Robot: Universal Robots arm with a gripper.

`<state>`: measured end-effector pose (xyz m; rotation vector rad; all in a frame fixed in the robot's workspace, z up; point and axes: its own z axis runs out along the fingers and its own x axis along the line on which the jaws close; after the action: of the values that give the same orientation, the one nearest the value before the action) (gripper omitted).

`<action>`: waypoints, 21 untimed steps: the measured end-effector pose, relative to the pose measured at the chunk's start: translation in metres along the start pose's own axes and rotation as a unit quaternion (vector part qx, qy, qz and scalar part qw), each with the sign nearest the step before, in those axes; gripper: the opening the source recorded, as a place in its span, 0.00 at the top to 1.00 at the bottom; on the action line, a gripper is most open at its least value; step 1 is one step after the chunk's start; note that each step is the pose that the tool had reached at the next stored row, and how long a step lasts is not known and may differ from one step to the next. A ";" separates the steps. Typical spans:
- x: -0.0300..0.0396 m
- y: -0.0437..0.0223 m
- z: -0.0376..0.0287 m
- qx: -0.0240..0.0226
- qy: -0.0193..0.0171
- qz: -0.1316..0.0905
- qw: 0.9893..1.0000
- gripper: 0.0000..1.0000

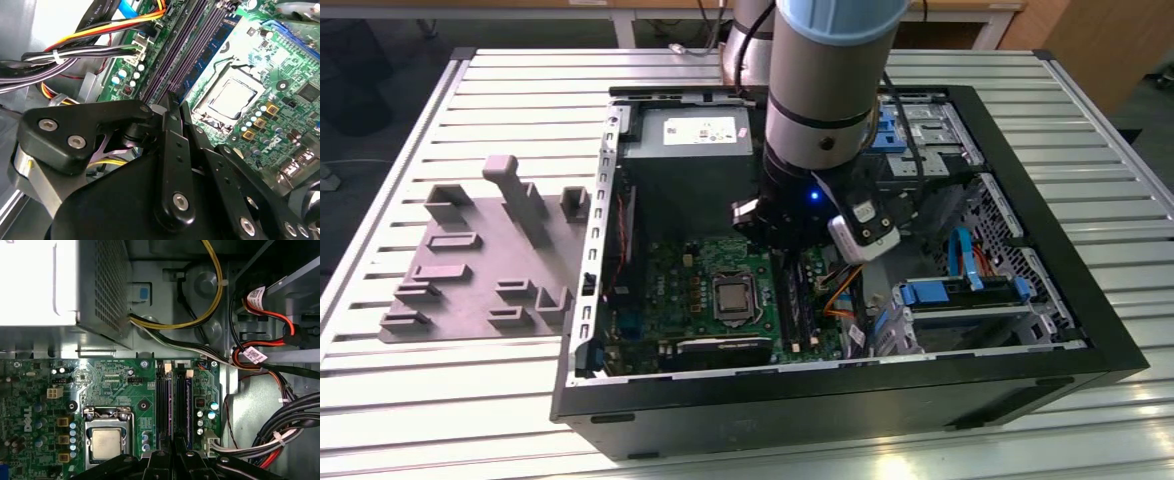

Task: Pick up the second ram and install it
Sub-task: 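Insert the second ram into the second slot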

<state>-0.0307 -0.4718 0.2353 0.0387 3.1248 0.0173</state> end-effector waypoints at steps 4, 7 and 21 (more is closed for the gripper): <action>0.0000 -0.0001 0.0056 0.000 0.000 0.000 1.000 0.86; 0.0000 -0.0005 0.0060 0.000 0.000 0.000 1.000 0.86; 0.0000 -0.0030 0.0098 0.000 0.000 -0.008 1.000 0.86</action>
<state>-0.0307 -0.4746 0.2255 0.0127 3.1257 0.0176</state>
